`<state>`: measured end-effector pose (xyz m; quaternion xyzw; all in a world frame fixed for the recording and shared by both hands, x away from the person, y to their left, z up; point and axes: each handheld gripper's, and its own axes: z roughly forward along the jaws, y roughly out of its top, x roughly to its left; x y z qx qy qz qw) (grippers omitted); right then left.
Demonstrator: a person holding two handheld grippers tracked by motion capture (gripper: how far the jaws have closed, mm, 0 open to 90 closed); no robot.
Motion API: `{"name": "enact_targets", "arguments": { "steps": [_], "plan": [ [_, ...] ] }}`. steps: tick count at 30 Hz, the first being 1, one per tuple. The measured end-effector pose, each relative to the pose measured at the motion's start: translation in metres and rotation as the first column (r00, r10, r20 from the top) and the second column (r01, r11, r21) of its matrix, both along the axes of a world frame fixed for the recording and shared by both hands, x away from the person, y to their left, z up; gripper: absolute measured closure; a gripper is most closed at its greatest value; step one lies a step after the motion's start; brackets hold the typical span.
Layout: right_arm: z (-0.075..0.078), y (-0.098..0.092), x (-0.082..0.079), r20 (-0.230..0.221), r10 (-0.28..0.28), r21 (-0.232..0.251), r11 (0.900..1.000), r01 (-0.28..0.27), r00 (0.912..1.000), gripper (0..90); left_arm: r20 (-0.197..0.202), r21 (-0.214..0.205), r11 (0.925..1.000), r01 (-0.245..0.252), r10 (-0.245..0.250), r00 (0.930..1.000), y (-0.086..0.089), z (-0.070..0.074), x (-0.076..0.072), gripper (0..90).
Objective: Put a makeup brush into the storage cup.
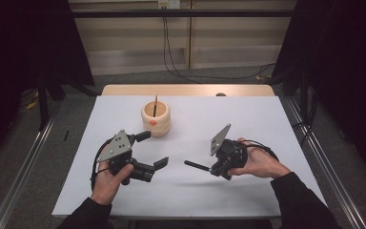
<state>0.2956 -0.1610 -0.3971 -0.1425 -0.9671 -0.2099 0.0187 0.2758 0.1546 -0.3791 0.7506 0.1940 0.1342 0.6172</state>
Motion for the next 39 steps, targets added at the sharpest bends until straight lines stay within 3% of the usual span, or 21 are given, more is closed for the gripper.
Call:
{"name": "enact_targets", "arguments": {
  "steps": [5, 8, 11, 17, 19, 22, 24, 26, 29, 31, 34, 36, 37, 38, 39],
  "plan": [
    [0.000, 0.000, 0.000, -0.004, 0.004, 0.001, 1.0000, -0.004, 1.0000, 78.1, -0.024, 0.024, 0.9992, 0.034, -0.033, 0.9992, -0.012, 0.002, 0.008, 1.3],
    [0.000, 0.000, -0.001, -0.016, -0.001, -0.007, 1.0000, 0.001, 0.9999, 78.1, -0.030, 0.076, 0.9965, 0.035, -0.032, 0.9990, -0.017, 0.001, 0.012, 1.7],
    [0.000, 0.000, -0.001, -0.016, 0.000, -0.007, 1.0000, -0.001, 0.9999, 78.1, -0.048, 0.103, 0.9940, 0.036, -0.031, 0.9984, -0.022, -0.001, 0.014, 2.0],
    [0.000, 0.000, -0.001, -0.015, 0.000, -0.005, 1.0000, 0.000, 0.9999, 78.1, -0.077, 0.174, 0.9841, 0.037, -0.024, 0.9968, -0.031, -0.001, 0.017, 2.7],
    [0.000, 0.000, -0.001, -0.017, 0.002, -0.008, 1.0000, -0.002, 0.9998, 78.1, -0.068, 0.199, 0.9791, 0.039, -0.026, 0.9973, -0.033, -0.001, 0.016, 2.9],
    [-0.001, 0.001, -0.001, -0.014, 0.016, -0.006, 0.9999, -0.016, 0.9998, 78.1, -0.072, 0.236, 0.9695, 0.067, -0.051, 0.9961, -0.039, 0.000, 0.017, 3.8],
    [-0.001, 0.001, -0.002, -0.021, 0.015, -0.010, 0.9998, -0.015, 0.9997, 78.1, -0.076, 0.278, 0.9580, 0.070, -0.050, 0.9958, -0.043, 0.001, 0.018, 3.8],
    [-0.002, 0.002, -0.001, -0.020, 0.023, -0.010, 0.9997, -0.023, 0.9995, 78.1, -0.112, 0.300, 0.9500, 0.086, -0.055, 0.9922, -0.047, 0.001, 0.019, 3.9],
    [-0.002, 0.002, 0.000, -0.012, 0.028, -0.004, 0.9996, -0.028, 0.9995, 78.1, -0.097, 0.340, 0.9348, 0.101, -0.072, 0.9927, -0.052, 0.002, 0.020, 6.1],
    [-0.002, 0.002, -0.001, -0.018, 0.022, -0.006, 0.9997, -0.022, 0.9996, 78.1, -0.120, 0.344, 0.9313, 0.121, -0.084, 0.9892, -0.054, 0.001, 0.021, 6.4],
    [-0.002, 0.002, -0.001, -0.024, 0.029, -0.007, 0.9995, -0.029, 0.9993, 78.1, -0.121, 0.381, 0.9138, 0.141, -0.102, 0.9874, -0.057, 0.001, 0.021, 8.1],
    [-0.003, 0.003, -0.002, -0.022, 0.026, -0.011, 0.9996, -0.026, 0.9994, 78.1, -0.126, 0.392, 0.9089, 0.143, -0.100, 0.9869, -0.059, 0.001, 0.022, 10.6],
    [-0.003, 0.004, -0.002, -0.024, 0.031, -0.015, 0.9994, -0.032, 0.9992, 78.1, -0.129, 0.393, 0.9049, 0.164, -0.122, 0.9841, -0.060, 0.000, 0.023, 11.0],
    [-0.003, 0.004, -0.002, -0.027, 0.038, -0.012, 0.9992, -0.038, 0.9989, 78.1, -0.116, 0.406, 0.9005, 0.156, -0.118, 0.9861, -0.061, 0.000, 0.023, 12.1],
    [-0.003, 0.005, -0.002, -0.025, 0.038, -0.015, 0.9991, -0.039, 0.9990, 78.1, -0.114, 0.427, 0.8889, 0.166, -0.129, 0.9851, -0.062, 0.000, 0.024, 11.7]
  ]
}}
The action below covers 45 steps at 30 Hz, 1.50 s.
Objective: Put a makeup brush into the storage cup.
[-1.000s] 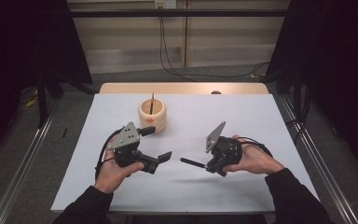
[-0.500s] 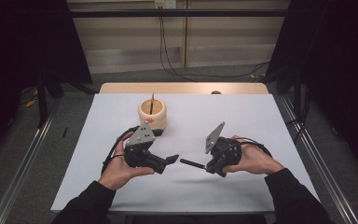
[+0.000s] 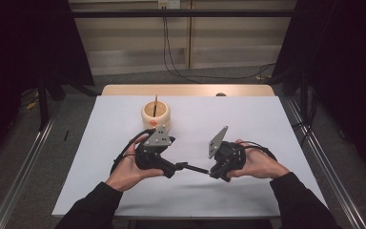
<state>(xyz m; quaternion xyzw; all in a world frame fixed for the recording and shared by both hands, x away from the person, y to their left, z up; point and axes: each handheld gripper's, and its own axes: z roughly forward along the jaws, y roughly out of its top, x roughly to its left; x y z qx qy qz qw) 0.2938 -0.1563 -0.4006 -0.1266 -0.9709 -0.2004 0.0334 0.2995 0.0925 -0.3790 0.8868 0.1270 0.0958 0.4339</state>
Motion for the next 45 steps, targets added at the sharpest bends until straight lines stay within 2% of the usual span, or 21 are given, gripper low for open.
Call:
{"name": "enact_targets", "arguments": {
  "steps": [4, 10, 16, 17, 18, 20, 21, 23, 24, 25, 27, 28, 29, 30, 31, 34, 36, 39, 43, 44, 45],
  "plan": [
    [-0.002, 0.002, 0.000, -0.001, 0.020, -0.002, 0.9998, -0.020, 0.9998, 78.1, -0.032, 0.045, 0.9981, 0.043, -0.041, 0.9986, -0.008, -0.002, 0.001, 15.8],
    [-0.003, 0.004, -0.001, -0.001, 0.033, -0.013, 0.9994, -0.033, 0.9995, 78.1, -0.065, 0.141, 0.9843, 0.107, -0.098, 0.9930, -0.020, -0.004, 0.000, 23.4],
    [-0.003, 0.004, -0.002, -0.002, 0.051, -0.018, 0.9985, -0.051, 0.9987, 78.1, -0.109, 0.240, 0.9463, 0.217, -0.196, 0.9746, -0.030, -0.009, -0.004, 30.1],
    [-0.004, 0.005, -0.003, -0.005, 0.052, -0.018, 0.9985, -0.052, 0.9986, 78.1, -0.112, 0.251, 0.9413, 0.226, -0.204, 0.9726, -0.031, -0.010, -0.005, 31.3],
    [-0.004, 0.005, -0.002, 0.000, 0.062, -0.017, 0.9979, -0.062, 0.9981, 78.1, -0.105, 0.254, 0.9412, 0.223, -0.202, 0.9737, -0.032, -0.011, -0.007, 32.5],
    [-0.004, 0.006, -0.003, -0.002, 0.060, -0.023, 0.9979, -0.060, 0.9982, 78.1, -0.118, 0.286, 0.9263, 0.245, -0.220, 0.9684, -0.034, -0.011, -0.007, 37.4],
    [-0.004, 0.006, -0.003, -0.007, 0.061, -0.022, 0.9979, -0.061, 0.9981, 78.1, -0.117, 0.293, 0.9244, 0.245, -0.219, 0.9686, -0.036, -0.011, -0.008, 39.5],
    [-0.004, 0.007, -0.004, -0.001, 0.075, -0.024, 0.9969, -0.075, 0.9972, 78.1, -0.119, 0.309, 0.9128, 0.267, -0.241, 0.9631, -0.038, -0.012, -0.008, 44.5],
    [-0.004, 0.007, -0.004, -0.005, 0.076, -0.025, 0.9968, -0.076, 0.9971, 78.1, -0.124, 0.311, 0.9132, 0.263, -0.236, 0.9639, -0.040, -0.012, -0.009, 46.5],
    [-0.004, 0.007, -0.005, -0.008, 0.073, -0.027, 0.9970, -0.073, 0.9973, 78.1, -0.130, 0.318, 0.9056, 0.280, -0.252, 0.9591, -0.041, -0.013, -0.009, 48.8],
    [-0.004, 0.008, -0.005, -0.006, 0.077, -0.023, 0.9967, -0.077, 0.9970, 78.1, -0.141, 0.319, 0.9038, 0.285, -0.252, 0.9573, -0.043, -0.015, -0.009, 52.0],
    [-0.004, 0.008, -0.005, -0.007, 0.077, -0.024, 0.9968, -0.077, 0.9970, 78.1, -0.148, 0.314, 0.9078, 0.279, -0.243, 0.9587, -0.044, -0.016, -0.010, 54.0],
    [-0.004, 0.008, -0.005, -0.008, 0.078, -0.022, 0.9967, -0.078, 0.9969, 78.1, -0.155, 0.314, 0.9067, 0.282, -0.244, 0.9572, -0.045, -0.016, -0.009, 55.0],
    [-0.004, 0.008, -0.005, -0.010, 0.079, -0.021, 0.9966, -0.079, 0.9968, 78.1, -0.165, 0.315, 0.9004, 0.300, -0.259, 0.9515, -0.045, -0.016, -0.009, 57.7],
    [-0.005, 0.008, -0.005, -0.008, 0.083, -0.018, 0.9964, -0.083, 0.9965, 78.1, -0.170, 0.310, 0.9022, 0.300, -0.257, 0.9512, -0.046, -0.017, -0.009, 61.6],
    [-0.004, 0.009, -0.006, -0.013, 0.091, -0.018, 0.9957, -0.091, 0.9958, 78.1, -0.178, 0.310, 0.8953, 0.320, -0.276, 0.9446, -0.047, -0.017, -0.009, 68.9],
    [-0.005, 0.009, -0.007, -0.013, 0.091, -0.019, 0.9956, -0.092, 0.9957, 78.1, -0.184, 0.302, 0.8984, 0.319, -0.274, 0.9440, -0.049, -0.018, -0.010, 70.5],
    [-0.006, 0.011, -0.007, -0.011, 0.103, -0.016, 0.9945, -0.103, 0.9946, 78.1, -0.210, 0.303, 0.8928, 0.334, -0.279, 0.9371, -0.049, -0.020, -0.008, 72.1],
    [-0.006, 0.012, -0.008, -0.017, 0.105, -0.013, 0.9944, -0.105, 0.9944, 78.1, -0.217, 0.287, 0.8982, 0.333, -0.277, 0.9360, -0.049, -0.022, -0.007, 74.6],
    [-0.006, 0.012, -0.008, -0.016, 0.103, -0.015, 0.9945, -0.103, 0.9945, 78.1, -0.224, 0.289, 0.8927, 0.345, -0.288, 0.9313, -0.049, -0.022, -0.006, 74.5],
    [-0.006, 0.012, -0.008, -0.014, 0.109, -0.012, 0.9940, -0.109, 0.9940, 78.1, -0.227, 0.286, 0.8920, 0.350, -0.292, 0.9292, -0.049, -0.023, -0.006, 74.5]
  ]
}}
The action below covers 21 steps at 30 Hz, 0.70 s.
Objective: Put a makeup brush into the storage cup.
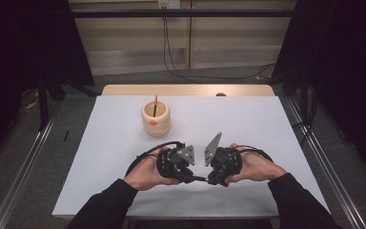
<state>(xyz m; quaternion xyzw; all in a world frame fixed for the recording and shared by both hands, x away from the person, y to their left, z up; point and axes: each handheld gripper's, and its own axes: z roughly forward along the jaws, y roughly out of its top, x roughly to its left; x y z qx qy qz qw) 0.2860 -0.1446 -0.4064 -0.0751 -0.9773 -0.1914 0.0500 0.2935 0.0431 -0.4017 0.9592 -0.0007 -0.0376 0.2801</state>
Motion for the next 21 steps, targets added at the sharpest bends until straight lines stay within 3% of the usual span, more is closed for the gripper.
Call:
{"name": "enact_targets", "arguments": {
  "steps": [12, 13, 21],
  "plan": [
    [-0.0005, 0.0012, -0.0017, -0.005, 0.015, 0.013, 0.9998, -0.015, 0.9999, 78.1, -0.001, -0.002, 0.9991, 0.043, -0.043, 0.9991, -0.0086, -0.0078, -0.0003, 77.0],
    [-0.0006, 0.0012, -0.0019, -0.002, 0.014, 0.011, 0.9998, -0.014, 0.9999, 78.1, -0.001, -0.004, 0.9996, 0.028, -0.028, 0.9996, -0.0088, -0.0082, -0.0013, 77.3],
    [-0.0015, 0.0011, -0.0017, 0.002, 0.031, 0.015, 0.9994, -0.031, 0.9995, 78.1, -0.013, -0.009, 0.9990, 0.043, -0.043, 0.9990, -0.0083, -0.0102, -0.0017, 79.2]
  ]
}}
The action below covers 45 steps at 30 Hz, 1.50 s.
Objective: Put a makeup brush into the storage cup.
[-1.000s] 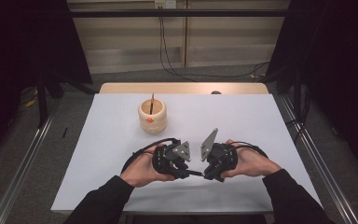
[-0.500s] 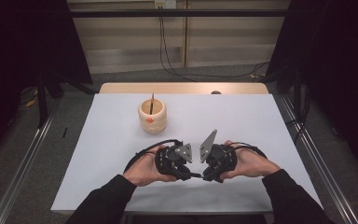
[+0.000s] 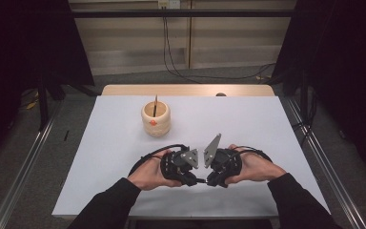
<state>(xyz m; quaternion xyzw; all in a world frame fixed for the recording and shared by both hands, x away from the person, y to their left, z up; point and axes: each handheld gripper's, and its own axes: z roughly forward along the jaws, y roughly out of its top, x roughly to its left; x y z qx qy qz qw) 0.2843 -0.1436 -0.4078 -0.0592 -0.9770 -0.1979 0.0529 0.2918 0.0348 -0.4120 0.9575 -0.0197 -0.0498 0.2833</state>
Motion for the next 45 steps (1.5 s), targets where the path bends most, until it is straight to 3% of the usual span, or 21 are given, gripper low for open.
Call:
{"name": "enact_targets", "arguments": {
  "steps": [3, 12, 15, 17, 21, 25, 26, 28, 34, 35, 36, 40, 41, 42, 45],
  "plan": [
    [0.000, 0.000, 0.000, -0.001, 0.003, -0.001, 1.0000, -0.003, 1.0000, 78.0, -0.019, -0.004, 1.0000, 0.004, -0.004, 0.9998, 0.000, 0.000, 0.001, 79.2],
    [0.000, -0.001, 0.000, -0.006, 0.020, 0.007, 0.9998, -0.020, 0.9998, 77.8, -0.009, -0.005, 1.0000, 0.008, -0.008, 0.9999, 0.001, -0.002, 0.000, 79.4],
    [-0.001, -0.001, 0.000, -0.014, 0.017, 0.009, 0.9998, -0.017, 0.9997, 77.8, -0.023, -0.015, 0.9999, 0.005, -0.005, 0.9997, 0.002, -0.003, 0.001, 79.4],
    [-0.001, -0.001, 0.000, -0.015, 0.015, 0.010, 0.9998, -0.015, 0.9998, 77.6, -0.056, -0.021, 0.9995, 0.024, -0.025, 0.9981, 0.004, -0.005, 0.004, 79.5],
    [-0.002, -0.001, 0.002, -0.021, 0.015, 0.021, 0.9997, -0.014, 0.9997, 76.2, -0.046, -0.033, 0.9994, 0.004, -0.005, 0.9989, 0.006, -0.008, 0.003, 79.5],
    [0.000, -0.003, 0.003, -0.020, -0.004, 0.031, 0.9995, 0.004, 0.9998, 70.6, -0.041, -0.036, 0.9993, -0.014, 0.013, 0.9991, 0.007, -0.009, 0.003, 79.5],
    [0.000, -0.003, 0.003, -0.024, -0.009, 0.036, 0.9993, 0.009, 0.9997, 67.0, -0.056, -0.029, 0.9995, -0.012, 0.011, 0.9984, 0.008, -0.008, 0.005, 79.5],
    [0.000, -0.004, 0.003, -0.029, -0.026, 0.034, 0.9991, 0.027, 0.9992, 61.7, -0.029, -0.026, 0.9992, -0.031, 0.030, 0.9991, 0.008, -0.010, 0.003, 79.5],
    [0.003, -0.008, 0.005, -0.025, -0.072, 0.079, 0.9941, 0.074, 0.9971, 46.1, -0.046, -0.045, 0.9984, -0.035, 0.033, 0.9984, 0.011, -0.008, 0.005, 79.5],
    [0.004, -0.008, 0.005, -0.026, -0.085, 0.089, 0.9923, 0.087, 0.9961, 43.2, -0.069, -0.039, 0.9990, -0.023, 0.020, 0.9974, 0.011, -0.007, 0.005, 79.5],
    [0.004, -0.009, 0.005, -0.019, -0.091, 0.102, 0.9905, 0.092, 0.9957, 40.6, -0.046, -0.046, 0.9978, -0.048, 0.046, 0.9979, 0.012, -0.008, 0.003, 79.5],
    [0.006, -0.013, 0.006, -0.005, -0.105, 0.157, 0.9822, 0.104, 0.9945, 33.8, -0.055, -0.063, 0.9958, -0.067, 0.064, 0.9964, 0.015, -0.008, 0.003, 79.5],
    [0.007, -0.015, 0.006, -0.007, -0.113, 0.168, 0.9794, 0.113, 0.9936, 33.0, -0.077, -0.060, 0.9967, -0.056, 0.051, 0.9957, 0.016, -0.006, 0.005, 79.5],
    [0.007, -0.016, 0.006, 0.001, -0.118, 0.185, 0.9760, 0.115, 0.9931, 32.7, -0.064, -0.083, 0.9932, -0.082, 0.077, 0.9950, 0.017, -0.007, 0.003, 79.5],
    [0.009, -0.025, 0.001, -0.008, -0.156, 0.210, 0.9655, 0.154, 0.9877, 29.8, -0.072, -0.101, 0.9896, -0.103, 0.096, 0.9928, 0.022, -0.006, 0.003, 79.5]
  ]
}}
